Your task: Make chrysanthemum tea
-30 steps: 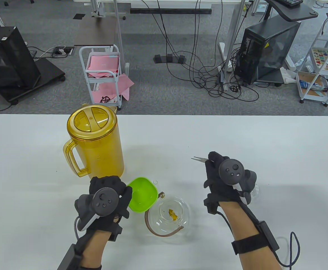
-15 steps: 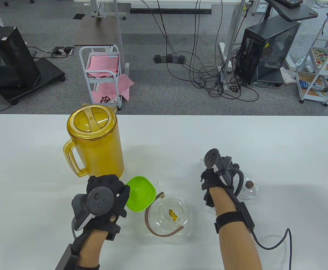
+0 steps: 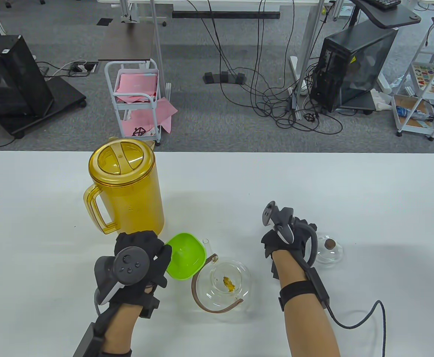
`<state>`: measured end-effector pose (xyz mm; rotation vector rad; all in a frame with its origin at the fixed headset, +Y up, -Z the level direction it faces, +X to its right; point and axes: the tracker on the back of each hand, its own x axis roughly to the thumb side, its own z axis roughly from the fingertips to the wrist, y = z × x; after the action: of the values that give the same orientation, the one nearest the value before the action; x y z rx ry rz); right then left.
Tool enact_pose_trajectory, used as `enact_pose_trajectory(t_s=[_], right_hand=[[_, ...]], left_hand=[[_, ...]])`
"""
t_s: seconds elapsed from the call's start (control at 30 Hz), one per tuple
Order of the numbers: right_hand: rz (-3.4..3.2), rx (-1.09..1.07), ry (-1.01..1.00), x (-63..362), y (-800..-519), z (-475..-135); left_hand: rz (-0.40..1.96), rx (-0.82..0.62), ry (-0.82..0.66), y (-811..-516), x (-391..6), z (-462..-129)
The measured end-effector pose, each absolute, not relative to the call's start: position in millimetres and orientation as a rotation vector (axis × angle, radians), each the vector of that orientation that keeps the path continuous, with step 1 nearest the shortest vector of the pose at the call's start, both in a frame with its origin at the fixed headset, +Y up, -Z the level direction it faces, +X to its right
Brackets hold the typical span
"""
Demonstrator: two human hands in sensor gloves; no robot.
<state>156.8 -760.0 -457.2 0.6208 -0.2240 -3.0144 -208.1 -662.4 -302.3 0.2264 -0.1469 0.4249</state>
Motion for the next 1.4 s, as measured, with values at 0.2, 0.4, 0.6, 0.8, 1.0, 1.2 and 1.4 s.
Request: enact_pose_trajectory(t_s=[0.2, 0.4, 0.6, 0.8, 1.0, 1.2, 1.4], right_hand=[[-3.161, 0.522, -0.035, 165.7, -725.0, -449.1], [-3.293, 0.467, 0.223, 193.8, -682.3, -428.1], [-3.390, 0.438, 0.353, 228.4, -666.9, -399.6], [-3.435, 0.406, 0.486, 249.1, -674.2, -372.1], [-3.481, 0.411, 0.564, 265.7, -679.6, -358.3], [-3.495, 0.448, 0.548, 277.0, -687.6, -352.4], [-3.517, 0.467, 0.541, 281.7, -691.3, -352.9]], left_hand=[[0.421, 0.218, -0.157, -663.3, -207.1, -303.1], [0.420, 0.218, -0.158, -663.8, -207.0, -303.5], [0.414, 0.220, -0.160, -664.5, -205.9, -304.1], [0.405, 0.217, -0.159, -665.4, -204.5, -304.4], [0.403, 0.211, -0.149, -666.9, -204.8, -305.4], [0.393, 0.207, -0.148, -668.2, -204.5, -304.9], [0.394, 0.202, -0.139, -671.2, -207.2, -307.7]])
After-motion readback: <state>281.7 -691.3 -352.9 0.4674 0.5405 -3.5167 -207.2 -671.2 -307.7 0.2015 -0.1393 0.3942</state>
